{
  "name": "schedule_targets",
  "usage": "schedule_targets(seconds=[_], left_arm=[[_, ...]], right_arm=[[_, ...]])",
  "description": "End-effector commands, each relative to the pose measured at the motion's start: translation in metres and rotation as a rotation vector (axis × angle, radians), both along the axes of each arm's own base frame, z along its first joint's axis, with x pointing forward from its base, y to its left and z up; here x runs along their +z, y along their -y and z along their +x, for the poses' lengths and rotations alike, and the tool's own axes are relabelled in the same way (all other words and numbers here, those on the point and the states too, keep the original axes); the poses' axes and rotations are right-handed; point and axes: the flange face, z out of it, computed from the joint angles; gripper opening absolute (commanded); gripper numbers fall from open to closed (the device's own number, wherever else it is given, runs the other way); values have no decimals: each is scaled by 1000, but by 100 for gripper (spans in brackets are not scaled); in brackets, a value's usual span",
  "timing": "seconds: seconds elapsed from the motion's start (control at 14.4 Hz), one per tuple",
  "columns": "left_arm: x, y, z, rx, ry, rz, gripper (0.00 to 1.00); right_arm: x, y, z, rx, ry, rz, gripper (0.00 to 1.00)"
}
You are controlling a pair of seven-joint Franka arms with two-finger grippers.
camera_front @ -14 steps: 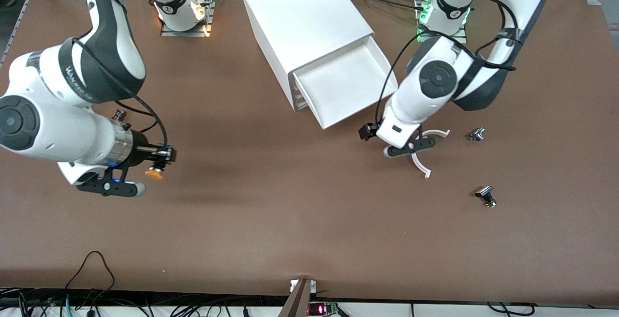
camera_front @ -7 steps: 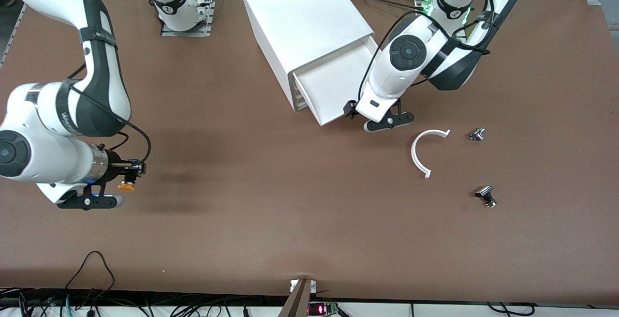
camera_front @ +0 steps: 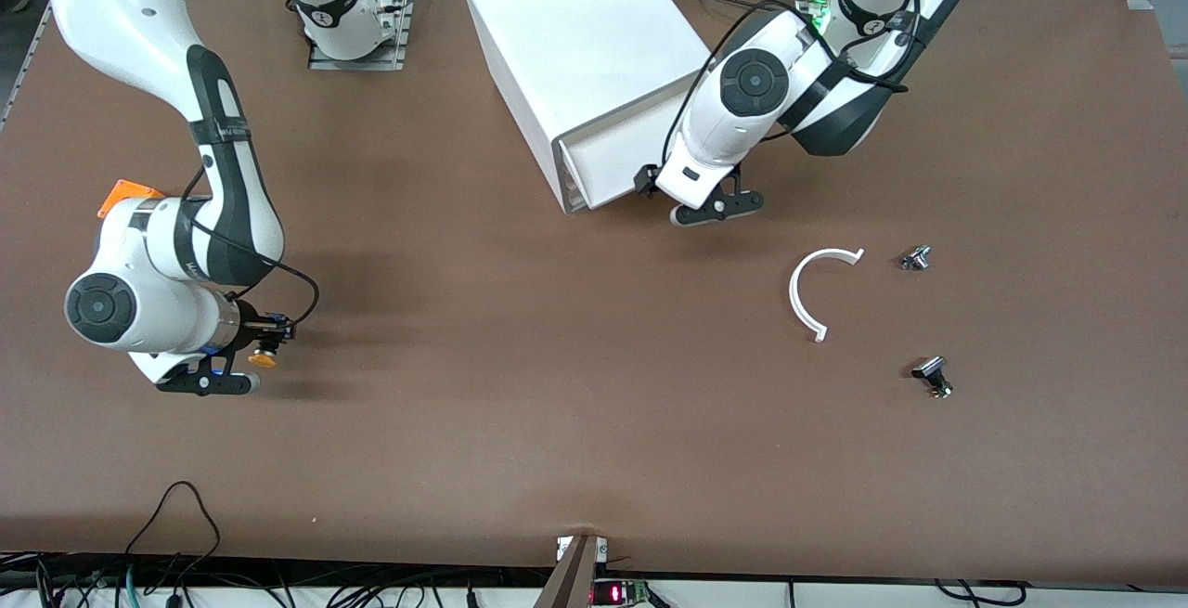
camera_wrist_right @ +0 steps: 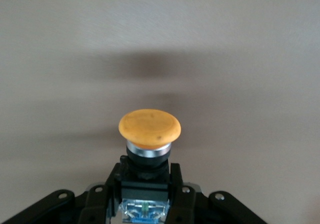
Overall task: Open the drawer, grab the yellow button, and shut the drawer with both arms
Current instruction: 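Lower the orange button onto the table with the right gripper and release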
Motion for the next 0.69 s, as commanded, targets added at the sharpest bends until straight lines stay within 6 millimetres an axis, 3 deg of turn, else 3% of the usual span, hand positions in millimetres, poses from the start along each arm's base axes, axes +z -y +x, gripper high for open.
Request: schedule_targets(seconds=[0.0,0.28,0.35,0.49,0.62], left_arm=[[1,8,-24,-19,-23,10,100],[2,23,-43,-20,-82,-20,100],[3,27,-47,-25,-86,-26,100],[1,34,-58,-43,-96,-23,100],[-1,37,-64,-44,-102,-19,100]], right_arm=[[-25,16,-19,30,40,9,0],[-57,28,-23,19,35,1,0],[-60,30,-23,14,34,0,9],[-60,32,-23,11,33,0,45],[-58,33,-22,9,37,0,66]])
